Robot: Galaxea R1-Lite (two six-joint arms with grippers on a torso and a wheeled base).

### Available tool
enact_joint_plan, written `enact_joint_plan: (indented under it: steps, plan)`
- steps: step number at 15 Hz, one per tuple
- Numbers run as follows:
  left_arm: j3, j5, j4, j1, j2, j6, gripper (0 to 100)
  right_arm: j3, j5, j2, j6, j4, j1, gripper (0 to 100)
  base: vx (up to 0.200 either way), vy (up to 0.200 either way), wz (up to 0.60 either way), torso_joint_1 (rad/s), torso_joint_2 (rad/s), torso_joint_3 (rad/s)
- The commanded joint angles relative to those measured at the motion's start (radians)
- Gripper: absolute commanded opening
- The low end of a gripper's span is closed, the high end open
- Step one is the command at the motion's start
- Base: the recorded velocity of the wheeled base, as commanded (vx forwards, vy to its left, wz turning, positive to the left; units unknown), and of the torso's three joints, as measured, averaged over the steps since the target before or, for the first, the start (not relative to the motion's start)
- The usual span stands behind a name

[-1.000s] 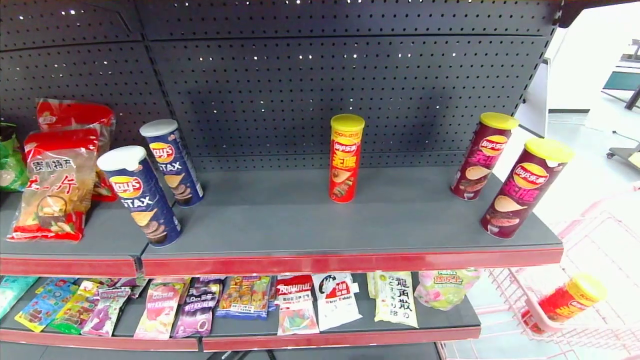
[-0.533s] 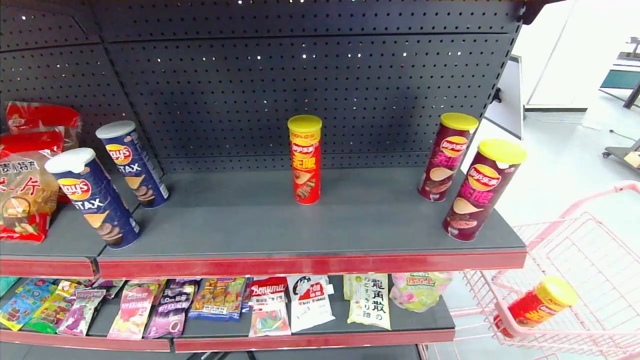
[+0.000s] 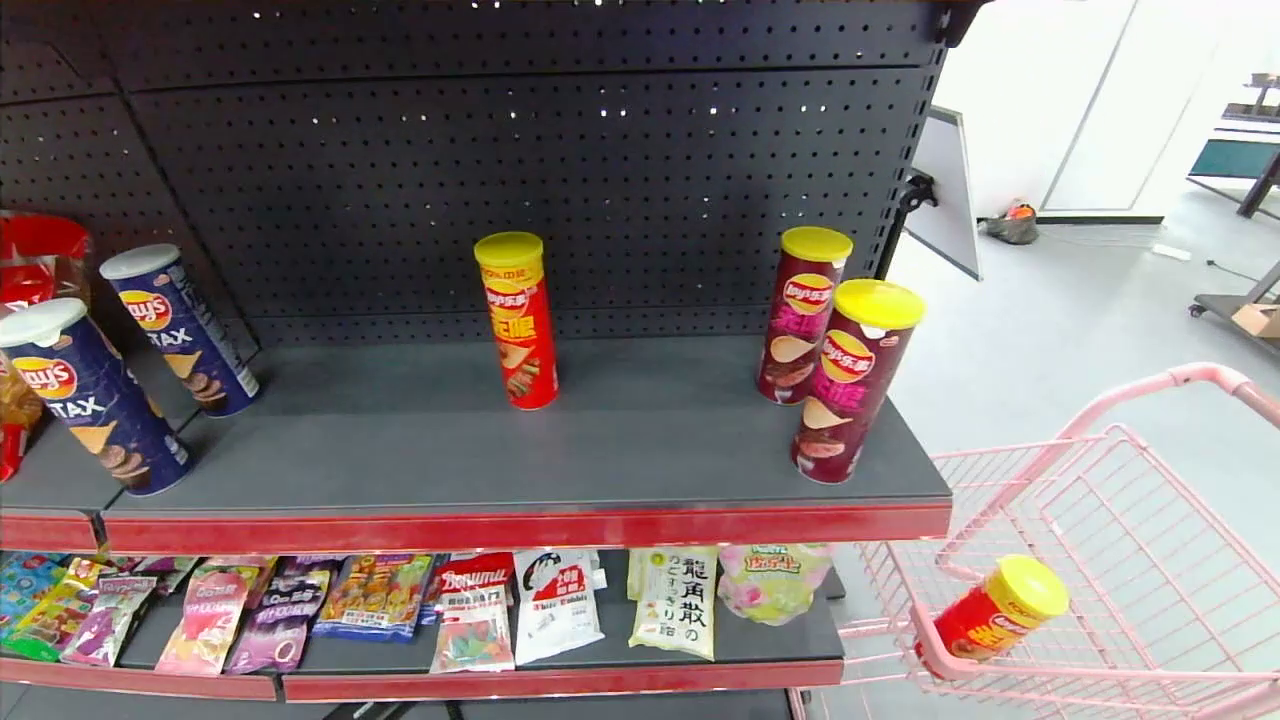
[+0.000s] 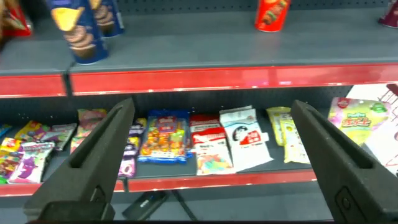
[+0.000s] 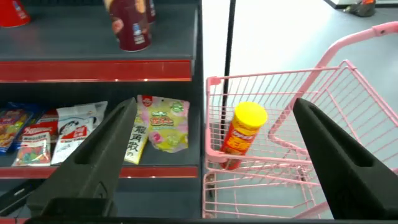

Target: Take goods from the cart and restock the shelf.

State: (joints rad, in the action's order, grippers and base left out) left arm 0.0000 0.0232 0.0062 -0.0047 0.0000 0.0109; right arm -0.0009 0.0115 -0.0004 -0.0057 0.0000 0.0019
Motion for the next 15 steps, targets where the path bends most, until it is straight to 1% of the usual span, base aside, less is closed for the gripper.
enact_joint_plan:
  steps: [1,8,11,15]
  plan:
    - [0.0,0.0,0.0,0.0,0.002,0.0,100,0.001,0.001,0.0,0.0,0.0,0.001,100,0.0,-0.2,0.0,0.007,0.0,-0.002]
    - [0.0,0.0,0.001,0.0,0.002,0.0,100,-0.001,-0.001,0.0,0.001,0.0,0.001,100,0.0,0.0,0.0,0.0,0.0,0.0]
    - [0.0,0.0,0.001,0.0,0.002,0.0,100,0.001,-0.001,0.0,0.001,0.0,0.001,100,0.0,0.2,0.0,-0.004,0.0,0.002]
    - [0.0,0.0,0.001,0.0,0.0,0.0,100,0.001,0.001,0.0,0.001,-0.002,0.001,100,0.0,0.0,0.0,0.0,0.0,0.0]
